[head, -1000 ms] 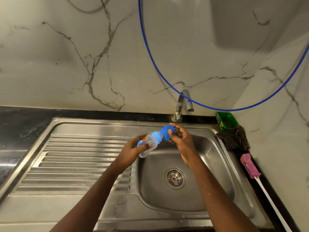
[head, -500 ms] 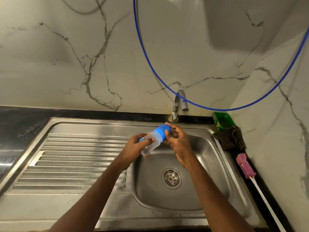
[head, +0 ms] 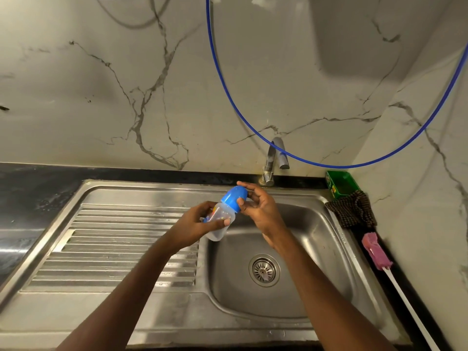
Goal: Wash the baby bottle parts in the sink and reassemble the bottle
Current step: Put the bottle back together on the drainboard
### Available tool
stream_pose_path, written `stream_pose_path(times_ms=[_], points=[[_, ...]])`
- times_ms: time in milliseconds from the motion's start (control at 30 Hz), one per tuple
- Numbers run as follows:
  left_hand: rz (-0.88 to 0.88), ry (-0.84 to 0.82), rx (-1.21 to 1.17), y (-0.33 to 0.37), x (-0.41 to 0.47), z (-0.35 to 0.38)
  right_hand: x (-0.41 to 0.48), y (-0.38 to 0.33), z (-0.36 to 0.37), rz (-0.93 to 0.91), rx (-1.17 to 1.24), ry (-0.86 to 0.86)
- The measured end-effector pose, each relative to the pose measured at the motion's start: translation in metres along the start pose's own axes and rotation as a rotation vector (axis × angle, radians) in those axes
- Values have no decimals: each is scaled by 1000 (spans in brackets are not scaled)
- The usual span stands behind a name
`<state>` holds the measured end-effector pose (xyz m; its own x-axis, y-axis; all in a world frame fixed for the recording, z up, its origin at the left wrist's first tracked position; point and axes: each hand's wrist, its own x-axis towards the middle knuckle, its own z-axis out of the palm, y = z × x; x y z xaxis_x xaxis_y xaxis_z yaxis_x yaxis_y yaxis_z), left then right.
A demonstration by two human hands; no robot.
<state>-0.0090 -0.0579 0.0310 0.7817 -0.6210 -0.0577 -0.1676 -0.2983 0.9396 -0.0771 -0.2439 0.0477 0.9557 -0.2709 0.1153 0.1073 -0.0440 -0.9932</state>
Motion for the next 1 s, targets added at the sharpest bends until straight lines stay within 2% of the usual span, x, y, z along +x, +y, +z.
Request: stream_pose_path(times_ms=[100, 267, 400, 733, 1000], points=[[-26, 47, 50, -18, -6, -10, 2, 3, 15, 21, -71, -33], [-171, 335, 88, -57, -16, -34, -5, 34, 23, 112, -114, 21], [-186, 483, 198, -80, -12, -48, -18, 64, 23, 157, -193, 38], [-201, 485, 292, -107, -2, -54, -34, 91, 16, 208, -280, 125], [-203, 474, 210, -113, -7, -47, -33, 90, 13, 226, -318, 146]])
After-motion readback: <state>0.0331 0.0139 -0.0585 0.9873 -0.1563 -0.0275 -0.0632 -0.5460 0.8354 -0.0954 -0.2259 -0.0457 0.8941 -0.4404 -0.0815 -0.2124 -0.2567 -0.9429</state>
